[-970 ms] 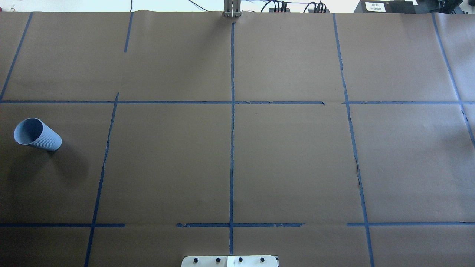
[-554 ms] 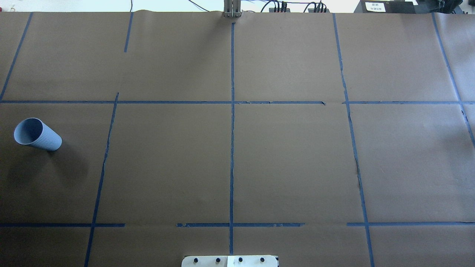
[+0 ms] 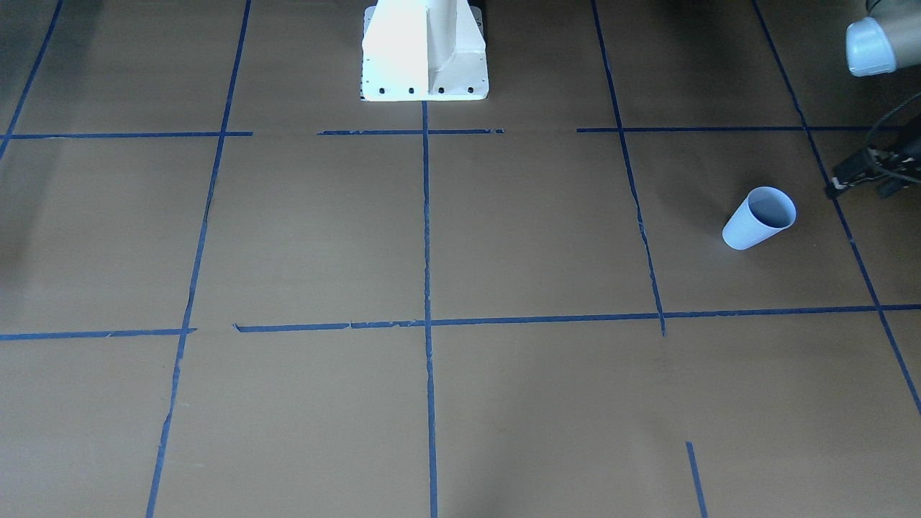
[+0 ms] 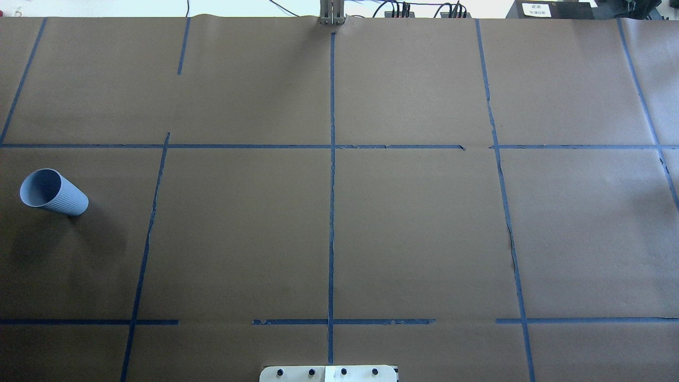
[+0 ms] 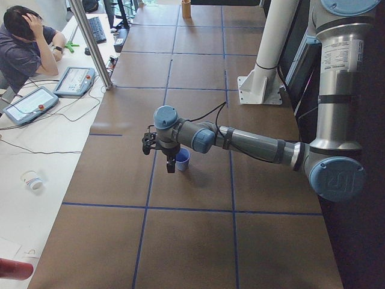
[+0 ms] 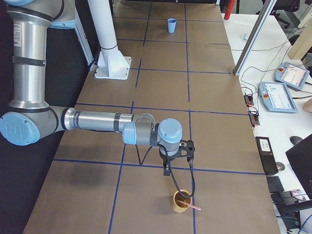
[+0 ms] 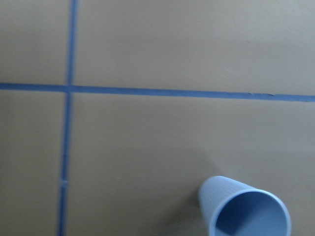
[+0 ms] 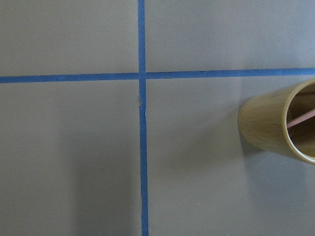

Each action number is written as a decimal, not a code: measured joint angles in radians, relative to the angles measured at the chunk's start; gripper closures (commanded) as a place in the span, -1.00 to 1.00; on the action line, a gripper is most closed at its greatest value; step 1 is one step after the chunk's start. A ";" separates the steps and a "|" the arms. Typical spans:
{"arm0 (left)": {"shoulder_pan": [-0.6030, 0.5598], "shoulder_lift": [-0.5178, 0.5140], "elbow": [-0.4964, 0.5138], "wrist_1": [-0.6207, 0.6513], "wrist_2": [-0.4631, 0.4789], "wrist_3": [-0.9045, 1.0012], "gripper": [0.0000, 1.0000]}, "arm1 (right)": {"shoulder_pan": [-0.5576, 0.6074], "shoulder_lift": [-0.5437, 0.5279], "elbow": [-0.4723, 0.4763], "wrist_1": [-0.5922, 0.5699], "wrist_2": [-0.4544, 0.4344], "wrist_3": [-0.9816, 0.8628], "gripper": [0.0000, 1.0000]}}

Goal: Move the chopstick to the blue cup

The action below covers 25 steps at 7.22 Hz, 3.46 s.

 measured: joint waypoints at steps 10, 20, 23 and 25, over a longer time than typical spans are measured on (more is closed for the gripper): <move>0.148 -0.020 0.126 -0.140 0.020 -0.149 1.00 | 0.001 0.005 0.009 -0.001 -0.002 0.000 -1.00; 0.367 -0.552 -0.235 0.552 0.012 -0.637 1.00 | 0.001 0.037 0.032 0.006 0.009 0.003 -1.00; 0.556 -0.731 -0.085 0.436 0.172 -0.796 1.00 | 0.001 0.034 -0.032 0.096 0.010 0.003 -1.00; 0.629 -0.759 0.024 0.296 0.263 -0.850 1.00 | 0.001 0.035 -0.054 0.115 0.011 0.004 -1.00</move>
